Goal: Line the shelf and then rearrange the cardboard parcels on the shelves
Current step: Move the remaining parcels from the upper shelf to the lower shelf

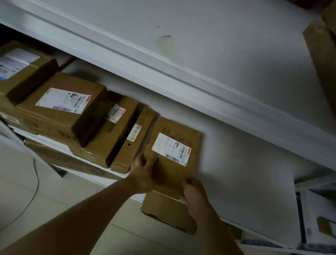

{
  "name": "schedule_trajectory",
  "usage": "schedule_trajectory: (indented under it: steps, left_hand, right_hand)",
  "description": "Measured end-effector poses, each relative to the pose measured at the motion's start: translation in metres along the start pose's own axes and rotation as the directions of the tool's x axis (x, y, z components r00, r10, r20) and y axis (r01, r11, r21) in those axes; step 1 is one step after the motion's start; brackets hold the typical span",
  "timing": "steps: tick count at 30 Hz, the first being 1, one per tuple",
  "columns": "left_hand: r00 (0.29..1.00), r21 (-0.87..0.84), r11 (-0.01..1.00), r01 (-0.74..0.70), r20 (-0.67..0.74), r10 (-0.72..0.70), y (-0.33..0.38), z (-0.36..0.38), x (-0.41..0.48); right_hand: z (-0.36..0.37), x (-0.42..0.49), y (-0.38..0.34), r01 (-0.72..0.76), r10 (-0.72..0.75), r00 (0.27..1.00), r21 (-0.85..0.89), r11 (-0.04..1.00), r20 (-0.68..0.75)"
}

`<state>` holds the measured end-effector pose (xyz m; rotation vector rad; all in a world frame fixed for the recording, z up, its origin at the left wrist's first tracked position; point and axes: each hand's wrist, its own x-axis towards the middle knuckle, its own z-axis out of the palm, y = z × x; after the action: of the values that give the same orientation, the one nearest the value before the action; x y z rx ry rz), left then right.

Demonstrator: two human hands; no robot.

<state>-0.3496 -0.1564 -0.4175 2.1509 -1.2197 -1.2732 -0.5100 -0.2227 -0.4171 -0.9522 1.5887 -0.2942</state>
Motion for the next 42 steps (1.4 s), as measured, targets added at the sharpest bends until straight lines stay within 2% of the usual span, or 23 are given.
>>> schedule_trajectory:
  steps: [2,3,8,11,14,17,21,23,25,28,30,31,33,34,35,36,37,38,40,42]
  left_hand:
    - [0.999,0.203,0.978,0.035,-0.032,-0.03,-0.01,0.012,0.005]
    - [0.998,0.244,0.969,0.042,-0.059,-0.028,-0.012,0.016,0.005]
    - [0.985,0.241,0.964,0.109,-0.159,-0.072,-0.012,0.006,0.009]
    - [0.982,0.258,0.957,0.134,-0.164,-0.093,-0.012,-0.002,0.006]
    - [0.964,0.288,0.949,0.13,-0.261,-0.053,0.002,-0.005,-0.009]
    - [0.957,0.335,0.942,0.016,-0.279,0.083,0.031,-0.014,-0.028]
    - [0.935,0.348,0.914,-0.211,-0.199,0.292,0.088,-0.033,-0.063]
    - [0.894,0.376,0.857,-0.352,-0.135,0.426,0.123,-0.043,-0.09]
    - [0.841,0.393,0.786,-0.477,-0.057,0.539,0.157,-0.048,-0.116]
    - [0.716,0.401,0.646,-0.649,0.035,0.697,0.205,-0.052,-0.156]
    - [0.574,0.339,0.524,-0.781,0.061,0.816,0.236,-0.055,-0.187]
    - [0.495,0.304,0.467,-0.831,0.019,0.868,0.25,-0.057,-0.201]
    - [0.33,0.243,0.364,-0.899,-0.171,0.929,0.278,-0.063,-0.226]
    - [0.252,0.206,0.321,-0.924,-0.303,0.919,0.294,-0.067,-0.238]
    - [0.211,0.158,0.302,-0.94,-0.427,0.88,0.307,-0.071,-0.246]
    - [0.211,0.094,0.3,-0.949,-0.515,0.831,0.325,-0.075,-0.252]
    - [0.265,0.017,0.33,-0.944,-0.558,0.787,0.337,-0.079,-0.251]
    - [0.354,-0.066,0.381,-0.922,-0.546,0.759,0.354,-0.085,-0.25]
    - [0.545,-0.222,0.5,-0.837,-0.419,0.726,0.375,-0.095,-0.241]
    - [0.633,-0.325,0.548,-0.771,-0.291,0.718,0.388,-0.104,-0.232]
  right_hand:
    - [0.006,0.019,0.008,0.025,-0.024,0.999,-0.077,0.997,0.023]
    - [0.007,0.026,0.011,0.034,-0.032,0.999,-0.1,0.994,0.023]
    - [0.015,0.03,0.009,0.063,-0.056,0.995,-0.077,0.995,0.088]
    - [0.018,0.023,0.004,0.053,-0.031,0.993,-0.196,0.979,0.117]
    - [0.008,0.01,-0.002,0.075,-0.095,0.994,-0.29,0.954,-0.054]
    - [-0.018,-0.014,-0.017,0.151,-0.187,0.96,-0.179,0.972,-0.207]
    - [-0.058,-0.057,-0.043,0.298,-0.267,0.847,-0.005,0.954,-0.46]
    - [-0.081,-0.093,-0.058,0.405,-0.255,0.74,0.11,0.907,-0.623]
    - [-0.101,-0.127,-0.072,0.495,-0.195,0.579,0.15,0.856,-0.792]
    - [-0.129,-0.179,-0.091,0.656,-0.193,0.3,0.056,0.752,-0.934]
    - [-0.151,-0.209,-0.106,0.719,-0.198,0.15,-0.031,0.694,-0.969]
    - [-0.164,-0.223,-0.115,0.746,-0.177,0.107,-0.039,0.665,-0.978]
    - [-0.193,-0.257,-0.134,0.808,-0.14,0.066,-0.03,0.588,-0.988]
    - [-0.21,-0.275,-0.144,0.829,-0.144,0.066,-0.026,0.558,-0.987]
    - [-0.223,-0.287,-0.152,0.842,-0.167,0.081,-0.022,0.54,-0.983]
    - [-0.24,-0.303,-0.163,0.847,-0.184,0.107,-0.008,0.532,-0.977]
    - [-0.252,-0.309,-0.171,0.832,-0.203,0.139,0.004,0.554,-0.969]
    - [-0.266,-0.32,-0.181,0.812,-0.224,0.17,0.007,0.584,-0.96]
    - [-0.286,-0.331,-0.192,0.774,-0.272,0.246,0.02,0.633,-0.93]
    - [-0.299,-0.333,-0.201,0.762,-0.349,0.322,0.023,0.647,-0.88]
